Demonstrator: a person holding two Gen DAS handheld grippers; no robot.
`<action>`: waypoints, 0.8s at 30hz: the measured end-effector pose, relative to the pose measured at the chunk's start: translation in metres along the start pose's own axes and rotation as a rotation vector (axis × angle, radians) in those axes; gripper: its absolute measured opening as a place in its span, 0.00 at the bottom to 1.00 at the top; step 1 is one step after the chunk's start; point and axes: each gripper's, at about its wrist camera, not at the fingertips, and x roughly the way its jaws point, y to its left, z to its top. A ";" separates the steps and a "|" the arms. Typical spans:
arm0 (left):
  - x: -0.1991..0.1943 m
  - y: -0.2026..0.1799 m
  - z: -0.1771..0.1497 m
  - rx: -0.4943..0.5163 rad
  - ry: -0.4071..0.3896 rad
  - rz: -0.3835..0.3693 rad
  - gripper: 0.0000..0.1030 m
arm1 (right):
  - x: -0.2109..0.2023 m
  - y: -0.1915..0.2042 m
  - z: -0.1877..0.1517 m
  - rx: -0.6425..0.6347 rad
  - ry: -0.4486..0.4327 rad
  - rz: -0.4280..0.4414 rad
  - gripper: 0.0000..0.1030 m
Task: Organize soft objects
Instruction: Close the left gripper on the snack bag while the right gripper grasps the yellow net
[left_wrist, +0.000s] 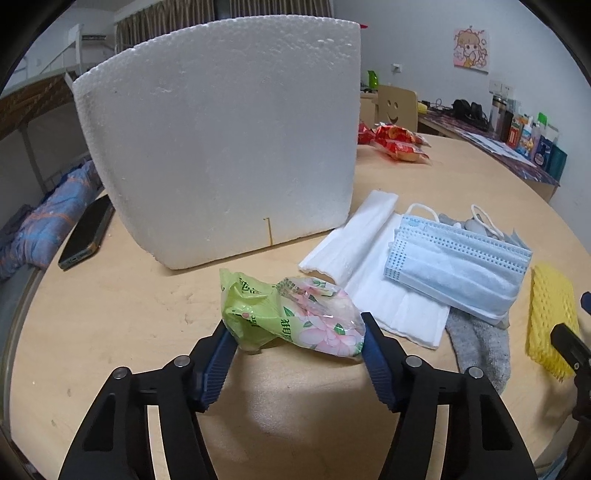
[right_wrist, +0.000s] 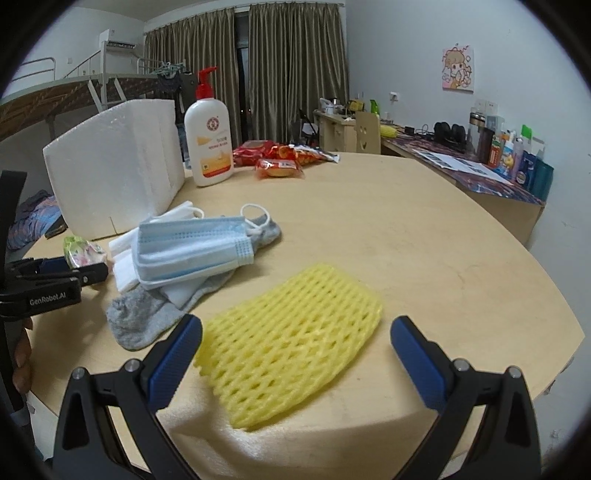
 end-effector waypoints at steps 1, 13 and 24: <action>0.000 0.000 0.000 -0.002 -0.004 0.001 0.63 | 0.001 0.000 0.000 -0.003 0.005 -0.006 1.00; -0.011 0.006 -0.003 -0.024 -0.070 -0.034 0.61 | 0.012 0.000 -0.001 0.000 0.048 -0.026 1.00; -0.019 0.014 -0.006 -0.043 -0.103 -0.078 0.61 | 0.017 0.002 -0.001 0.020 0.087 -0.017 0.98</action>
